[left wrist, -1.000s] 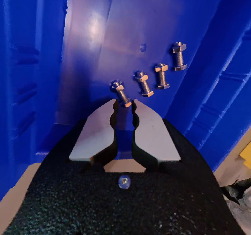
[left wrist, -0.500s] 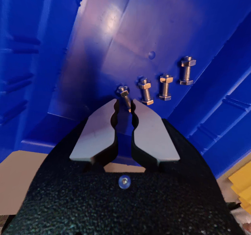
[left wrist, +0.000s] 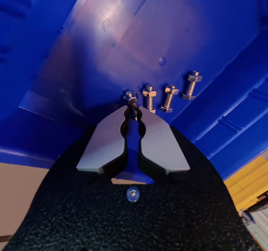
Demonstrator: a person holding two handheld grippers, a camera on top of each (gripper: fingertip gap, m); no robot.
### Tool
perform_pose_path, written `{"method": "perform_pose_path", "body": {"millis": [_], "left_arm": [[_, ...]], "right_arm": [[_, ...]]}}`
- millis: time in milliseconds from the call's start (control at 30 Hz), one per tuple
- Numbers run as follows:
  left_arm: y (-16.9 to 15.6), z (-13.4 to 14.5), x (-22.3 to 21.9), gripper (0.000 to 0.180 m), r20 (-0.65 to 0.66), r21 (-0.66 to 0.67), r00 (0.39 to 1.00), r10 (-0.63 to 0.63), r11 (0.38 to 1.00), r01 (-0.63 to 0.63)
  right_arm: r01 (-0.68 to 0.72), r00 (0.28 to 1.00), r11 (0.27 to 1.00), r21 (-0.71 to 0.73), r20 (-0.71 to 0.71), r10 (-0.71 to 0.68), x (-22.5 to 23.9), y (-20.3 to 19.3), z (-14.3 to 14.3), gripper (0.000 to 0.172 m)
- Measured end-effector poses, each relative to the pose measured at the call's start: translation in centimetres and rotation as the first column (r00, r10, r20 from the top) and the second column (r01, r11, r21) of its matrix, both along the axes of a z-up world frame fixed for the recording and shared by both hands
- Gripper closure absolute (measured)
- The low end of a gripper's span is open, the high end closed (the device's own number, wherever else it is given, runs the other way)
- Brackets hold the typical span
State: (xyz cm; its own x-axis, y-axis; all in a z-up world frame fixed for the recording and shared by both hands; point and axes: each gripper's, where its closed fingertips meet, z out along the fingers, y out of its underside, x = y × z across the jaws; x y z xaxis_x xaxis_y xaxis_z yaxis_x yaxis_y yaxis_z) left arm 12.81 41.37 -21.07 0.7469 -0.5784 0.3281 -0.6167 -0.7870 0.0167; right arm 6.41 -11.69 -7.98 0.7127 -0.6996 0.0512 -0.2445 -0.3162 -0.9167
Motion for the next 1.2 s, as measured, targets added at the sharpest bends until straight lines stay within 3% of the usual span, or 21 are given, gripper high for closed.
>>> {"method": "perform_pose_path", "body": {"millis": [167,300,467,733,833,900,967,1033,1100,1200], "left_arm": [[-0.1,-0.3,0.2,0.17,0.022,-0.014,0.997,0.078,0.997,-0.078],[-0.5,-0.6,0.1,0.17,0.0,0.013,1.0,0.025,1.0,-0.025],[-0.4,-0.7,-0.6,0.17,-0.072,0.103,0.971,-0.229,0.966,0.236],[-0.4,-0.8,-0.9,0.17,-0.084,0.277,0.815,-0.574,0.772,0.572],[-1.0,0.2,-0.6,0.17,-0.083,0.322,0.696,-0.713,0.642,0.696],[-1.5,3.6,0.9,0.171,0.036,0.463,0.634,-0.773,0.575,0.675],[-3.7,8.4,1.4,0.171,0.21,0.588,0.51,-0.834,0.525,0.615],[-6.9,13.5,0.4,0.172,0.339,0.714,0.321,-0.884,0.464,0.524],[-11.5,18.2,-1.8,0.172,0.449,0.802,0.062,-0.891,0.433,0.411],[-18.6,22.4,-6.1,0.172,0.564,0.822,-0.293,-0.772,0.491,0.288]], "right_arm": [[-0.006,1.0,1.0,-0.023,-0.006,0.006,0.0,0.1,-0.5,0.099],[-0.01,1.0,1.0,-0.03,-0.007,0.009,0.0,0.1,-0.6,0.099],[-0.011,1.0,0.999,-0.034,-0.004,0.011,0.0,0.1,-0.7,0.099],[-0.105,0.994,0.99,0.09,0.032,0.102,-0.9,3.6,0.6,0.097],[-0.143,0.99,0.985,0.092,0.028,0.142,-1.6,5.2,0.2,0.095],[-0.179,0.984,0.98,0.086,0.038,0.176,-2.4,6.3,0.1,0.095],[-0.216,0.975,0.973,0.078,0.068,0.211,-3.0,7.2,0.3,0.095],[-0.235,0.969,0.966,0.103,0.096,0.226,-3.2,8.1,0.8,0.096],[-0.259,0.964,0.951,0.169,0.106,0.243,-3.6,9.1,1.4,0.101],[-0.336,0.942,0.887,0.317,0.115,0.316,-4.9,11.1,2.6,0.116]]}}
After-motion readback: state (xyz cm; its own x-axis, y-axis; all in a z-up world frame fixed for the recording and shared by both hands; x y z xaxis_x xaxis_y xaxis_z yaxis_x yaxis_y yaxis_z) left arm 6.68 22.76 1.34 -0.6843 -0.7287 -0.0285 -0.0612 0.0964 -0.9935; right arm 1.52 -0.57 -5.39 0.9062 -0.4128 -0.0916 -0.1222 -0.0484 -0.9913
